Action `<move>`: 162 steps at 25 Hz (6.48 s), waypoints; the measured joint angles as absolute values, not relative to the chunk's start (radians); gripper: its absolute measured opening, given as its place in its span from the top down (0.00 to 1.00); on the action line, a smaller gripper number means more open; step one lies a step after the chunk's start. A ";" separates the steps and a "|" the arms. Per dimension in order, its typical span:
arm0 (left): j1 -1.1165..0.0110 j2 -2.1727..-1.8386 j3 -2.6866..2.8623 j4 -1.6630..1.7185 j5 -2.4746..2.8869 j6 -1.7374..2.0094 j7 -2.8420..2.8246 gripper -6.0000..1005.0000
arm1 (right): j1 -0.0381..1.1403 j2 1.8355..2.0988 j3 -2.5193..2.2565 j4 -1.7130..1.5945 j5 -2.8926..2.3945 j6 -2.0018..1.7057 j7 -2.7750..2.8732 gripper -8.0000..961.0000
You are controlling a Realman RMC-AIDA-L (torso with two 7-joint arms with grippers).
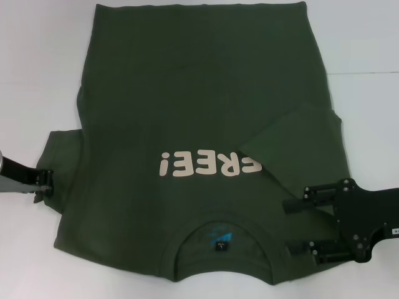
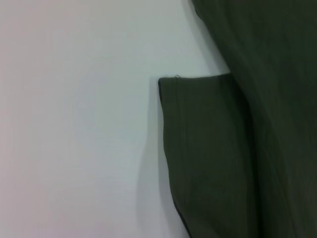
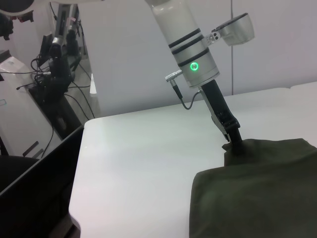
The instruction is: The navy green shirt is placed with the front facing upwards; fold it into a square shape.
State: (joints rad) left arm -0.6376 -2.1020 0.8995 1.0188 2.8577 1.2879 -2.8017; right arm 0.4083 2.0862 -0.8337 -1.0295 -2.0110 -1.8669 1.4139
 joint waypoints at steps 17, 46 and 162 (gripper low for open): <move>-0.574 -2.071 0.858 1.149 2.861 1.270 -2.722 0.94 | 0.406 2.086 -0.830 -1.020 -2.009 -1.856 1.414 0.30; -0.628 -2.113 0.815 1.295 2.790 1.415 -2.692 0.94 | 0.418 2.088 -0.835 -0.960 -2.011 -1.812 1.407 0.30; -0.813 -2.063 0.602 0.696 2.738 1.092 -2.760 0.08 | 0.435 2.088 -0.839 -0.923 -2.009 -1.780 1.401 0.30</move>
State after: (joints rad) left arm -0.8130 -2.0632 0.6017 0.6962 2.7382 1.0920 -2.7596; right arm 0.4345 2.0877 -0.8391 -0.9235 -2.0094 -1.7800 1.4008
